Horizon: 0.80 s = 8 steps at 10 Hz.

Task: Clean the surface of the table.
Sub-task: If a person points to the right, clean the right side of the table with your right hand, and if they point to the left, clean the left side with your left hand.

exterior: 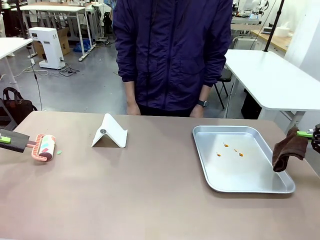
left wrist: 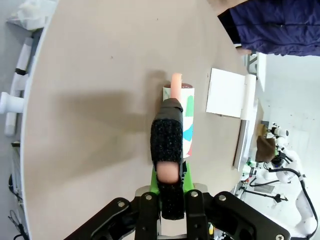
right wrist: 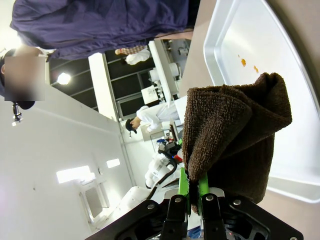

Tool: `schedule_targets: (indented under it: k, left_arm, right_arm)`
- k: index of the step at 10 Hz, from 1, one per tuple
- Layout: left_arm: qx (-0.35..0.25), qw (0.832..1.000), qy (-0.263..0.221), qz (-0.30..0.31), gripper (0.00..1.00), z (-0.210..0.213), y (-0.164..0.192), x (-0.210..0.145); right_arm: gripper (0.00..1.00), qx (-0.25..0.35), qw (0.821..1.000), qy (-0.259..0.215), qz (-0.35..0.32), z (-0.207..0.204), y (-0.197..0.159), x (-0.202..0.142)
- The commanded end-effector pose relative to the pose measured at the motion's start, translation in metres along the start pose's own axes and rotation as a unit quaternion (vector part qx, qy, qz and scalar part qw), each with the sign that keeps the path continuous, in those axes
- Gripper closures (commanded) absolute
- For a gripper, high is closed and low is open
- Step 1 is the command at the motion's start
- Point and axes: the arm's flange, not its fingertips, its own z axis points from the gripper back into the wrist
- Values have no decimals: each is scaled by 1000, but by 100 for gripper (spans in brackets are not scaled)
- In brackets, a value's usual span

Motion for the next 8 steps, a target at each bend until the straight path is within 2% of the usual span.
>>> schedule_targets:
  k: [1, 6, 7, 8]
  left_arm:
    - [33, 999, 6, 20, 81, -23, 0, 8]
    - [37, 998, 37, 26, 81, -66, -21, 15]
    - [18, 999, 44, 28, 81, -65, -24, 15]
    - [-28, 998, 50, 23, 81, -57, -28, 12]
  right_arm:
    - [100, 5, 1000, 2, 0, 2, 5, -2]
    - [100, 5, 1000, 2, 0, 2, 5, -2]
    - [100, 5, 1000, 2, 0, 2, 5, -2]
    - [100, 5, 1000, 2, 0, 2, 5, -2]
